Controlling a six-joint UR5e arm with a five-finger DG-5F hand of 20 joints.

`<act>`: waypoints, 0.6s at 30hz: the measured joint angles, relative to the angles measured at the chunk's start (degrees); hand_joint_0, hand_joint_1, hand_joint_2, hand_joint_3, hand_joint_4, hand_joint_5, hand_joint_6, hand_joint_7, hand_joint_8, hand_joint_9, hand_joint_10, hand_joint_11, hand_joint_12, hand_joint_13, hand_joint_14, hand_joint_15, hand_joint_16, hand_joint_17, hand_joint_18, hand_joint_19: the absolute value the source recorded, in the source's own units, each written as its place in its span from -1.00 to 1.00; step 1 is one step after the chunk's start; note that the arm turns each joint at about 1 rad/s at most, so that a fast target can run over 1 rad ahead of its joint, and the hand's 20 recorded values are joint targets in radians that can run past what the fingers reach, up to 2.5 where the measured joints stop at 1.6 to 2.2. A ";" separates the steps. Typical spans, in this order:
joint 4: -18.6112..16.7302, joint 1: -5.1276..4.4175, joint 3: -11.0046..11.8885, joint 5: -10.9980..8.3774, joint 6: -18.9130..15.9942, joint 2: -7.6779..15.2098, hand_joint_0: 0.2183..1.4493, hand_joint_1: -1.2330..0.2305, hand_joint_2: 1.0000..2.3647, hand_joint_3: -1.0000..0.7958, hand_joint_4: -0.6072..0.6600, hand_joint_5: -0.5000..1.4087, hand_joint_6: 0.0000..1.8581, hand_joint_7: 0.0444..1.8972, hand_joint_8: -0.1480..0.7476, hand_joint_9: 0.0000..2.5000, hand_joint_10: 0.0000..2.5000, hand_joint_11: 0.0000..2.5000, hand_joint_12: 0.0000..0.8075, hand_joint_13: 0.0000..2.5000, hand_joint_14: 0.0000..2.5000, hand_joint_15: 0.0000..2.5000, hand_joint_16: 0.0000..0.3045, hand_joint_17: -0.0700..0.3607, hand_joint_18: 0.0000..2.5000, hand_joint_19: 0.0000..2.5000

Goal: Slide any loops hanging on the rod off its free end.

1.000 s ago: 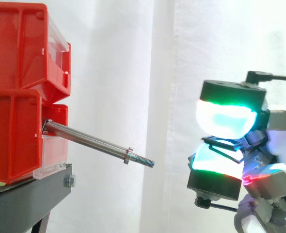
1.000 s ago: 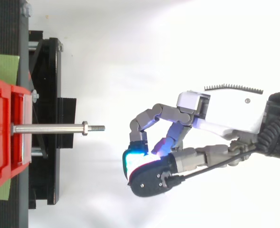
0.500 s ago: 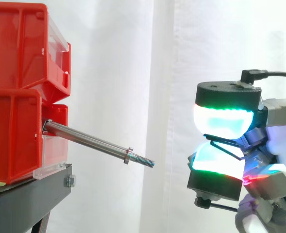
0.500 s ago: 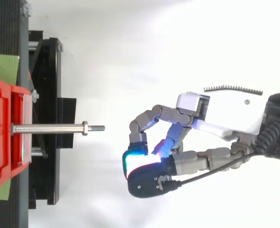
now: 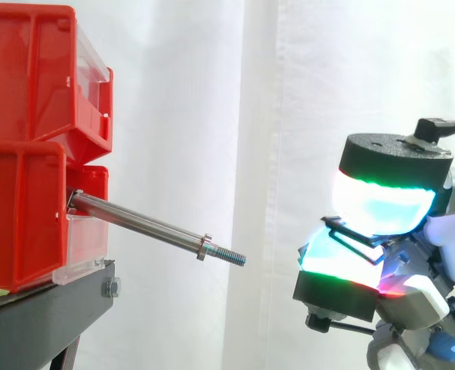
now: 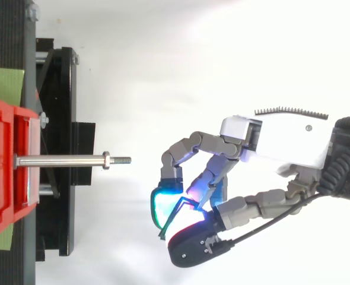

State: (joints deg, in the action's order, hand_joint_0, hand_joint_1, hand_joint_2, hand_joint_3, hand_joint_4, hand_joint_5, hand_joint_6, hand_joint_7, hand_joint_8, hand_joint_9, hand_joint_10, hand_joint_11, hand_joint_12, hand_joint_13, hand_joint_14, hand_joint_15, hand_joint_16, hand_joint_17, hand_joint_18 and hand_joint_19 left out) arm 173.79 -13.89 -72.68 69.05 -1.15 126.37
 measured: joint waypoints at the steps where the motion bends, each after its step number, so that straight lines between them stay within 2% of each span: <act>1: -0.01 0.00 0.00 -0.01 0.00 0.00 -0.29 -0.38 -0.99 -0.36 0.20 -0.67 -0.07 0.09 0.07 -0.12 -0.98 -0.39 -0.10 -0.24 -0.99 -0.74 -0.64 -0.11 -0.16 -0.40; 9: 0.03 0.00 0.00 -0.01 0.00 0.00 -0.41 -0.22 -1.00 -0.44 0.21 -0.64 -0.11 0.12 0.07 -0.10 -0.98 -0.43 -0.11 -0.25 -0.99 -0.74 -0.65 -0.11 -0.18 -0.38; 13: 0.06 0.00 0.00 -0.05 0.00 0.01 -0.45 -0.05 -1.00 -0.44 0.21 -0.62 -0.14 0.11 0.09 -0.07 -0.99 -0.48 -0.10 -0.23 -0.99 -0.75 -0.63 -0.09 -0.16 -0.36; 16: 0.06 0.00 0.00 -0.08 0.00 -0.01 -0.37 0.09 -1.00 -0.43 0.21 -0.61 -0.17 0.13 0.08 -0.07 -0.99 -0.50 -0.12 -0.23 -0.99 -0.75 -0.64 -0.11 -0.16 -0.35; 18: 0.05 0.00 0.00 -0.11 0.00 -0.01 -0.34 0.09 -0.99 -0.38 0.21 -0.61 -0.17 0.14 0.08 -0.07 -0.99 -0.50 -0.13 -0.22 -0.99 -0.74 -0.64 -0.11 -0.15 -0.35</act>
State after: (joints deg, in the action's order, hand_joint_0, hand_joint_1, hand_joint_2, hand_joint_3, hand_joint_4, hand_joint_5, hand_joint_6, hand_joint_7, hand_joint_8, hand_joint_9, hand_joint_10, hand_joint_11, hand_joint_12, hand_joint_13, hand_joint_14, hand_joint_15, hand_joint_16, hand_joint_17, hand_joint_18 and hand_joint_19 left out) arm 173.85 -13.88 -72.68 68.94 -1.14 126.36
